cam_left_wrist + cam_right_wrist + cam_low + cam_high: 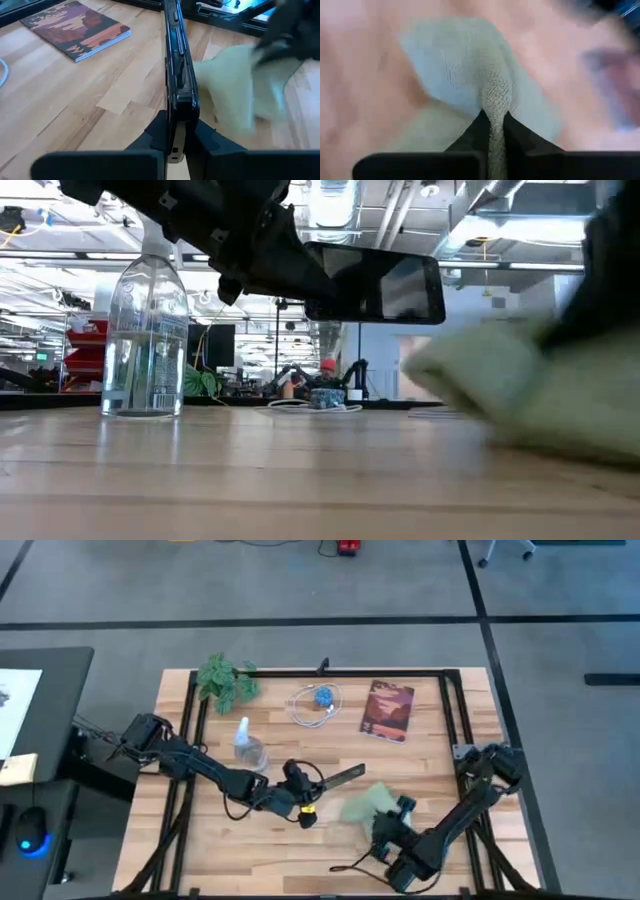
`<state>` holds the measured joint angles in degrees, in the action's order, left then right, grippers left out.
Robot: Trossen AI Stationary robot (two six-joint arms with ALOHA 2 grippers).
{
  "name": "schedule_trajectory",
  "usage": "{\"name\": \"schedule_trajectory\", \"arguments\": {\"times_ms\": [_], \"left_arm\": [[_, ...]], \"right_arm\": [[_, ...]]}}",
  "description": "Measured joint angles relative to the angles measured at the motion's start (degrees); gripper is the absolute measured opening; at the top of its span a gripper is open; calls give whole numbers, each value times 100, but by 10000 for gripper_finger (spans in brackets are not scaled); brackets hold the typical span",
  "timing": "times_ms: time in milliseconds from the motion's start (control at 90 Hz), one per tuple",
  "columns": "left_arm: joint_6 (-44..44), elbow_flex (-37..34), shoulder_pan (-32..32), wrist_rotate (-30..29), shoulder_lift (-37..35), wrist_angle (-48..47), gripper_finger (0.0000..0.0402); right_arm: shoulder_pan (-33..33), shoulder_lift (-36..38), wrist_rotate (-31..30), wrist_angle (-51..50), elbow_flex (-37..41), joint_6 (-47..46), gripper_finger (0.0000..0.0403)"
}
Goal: Apply microfiber cloth
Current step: Wipe the front of the black cellphone with the green microfiber cloth
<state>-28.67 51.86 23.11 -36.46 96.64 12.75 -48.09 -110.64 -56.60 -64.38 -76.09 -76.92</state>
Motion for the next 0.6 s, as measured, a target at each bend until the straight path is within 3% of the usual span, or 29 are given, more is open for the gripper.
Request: {"name": "schedule_trajectory", "arguments": {"times_ms": [100,167,389,600], "left_arm": [[-84,0,-9,1,0,1,12],[-141,0,-11,1,0,4,12],[-445,0,-13,54,3,115,12],[-648,0,-13,330,4,717,13]], "right_arm": [[-205,216,-1367,-419,0,-654,4],[-234,328,-1912,-609,-3,-796,3],[-22,310,-2588,-191,-2,351,2],[610,-4,-3071,1305,-2,2372,1]]}}
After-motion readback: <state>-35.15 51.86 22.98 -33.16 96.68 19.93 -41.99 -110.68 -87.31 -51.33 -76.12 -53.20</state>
